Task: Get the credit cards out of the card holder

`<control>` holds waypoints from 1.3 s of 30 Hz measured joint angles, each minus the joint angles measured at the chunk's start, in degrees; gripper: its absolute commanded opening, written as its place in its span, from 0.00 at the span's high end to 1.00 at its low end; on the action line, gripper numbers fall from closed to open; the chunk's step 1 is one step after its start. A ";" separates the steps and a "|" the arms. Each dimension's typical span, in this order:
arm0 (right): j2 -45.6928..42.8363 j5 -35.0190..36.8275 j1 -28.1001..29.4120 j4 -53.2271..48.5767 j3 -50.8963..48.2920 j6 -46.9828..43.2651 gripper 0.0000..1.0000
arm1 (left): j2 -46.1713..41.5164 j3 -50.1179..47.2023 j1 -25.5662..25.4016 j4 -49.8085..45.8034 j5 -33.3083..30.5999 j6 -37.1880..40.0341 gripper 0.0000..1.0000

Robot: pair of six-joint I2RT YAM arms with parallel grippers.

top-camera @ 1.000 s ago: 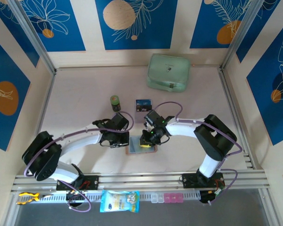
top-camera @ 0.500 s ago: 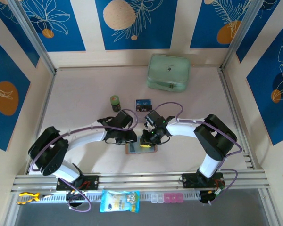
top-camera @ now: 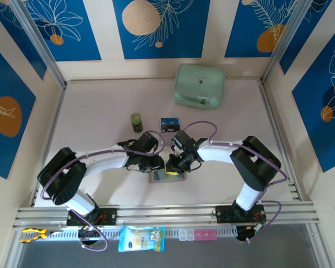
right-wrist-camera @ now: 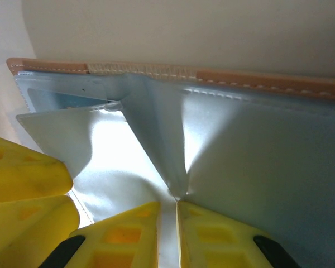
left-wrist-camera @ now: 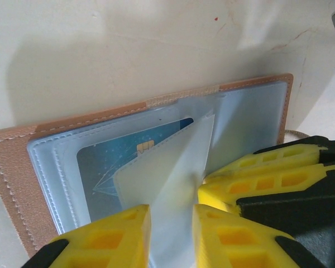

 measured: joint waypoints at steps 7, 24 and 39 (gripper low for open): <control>0.00 0.00 0.00 0.00 0.00 0.00 0.84 | -2.14 -0.17 0.00 -2.47 -2.32 -0.04 0.68; -0.04 -0.02 0.07 -0.02 0.07 0.04 0.80 | 0.17 -2.03 0.00 2.56 1.05 -1.79 0.75; -13.03 3.72 -3.63 -6.73 0.02 -0.24 0.73 | -0.70 0.24 -0.17 2.16 3.89 -1.27 0.69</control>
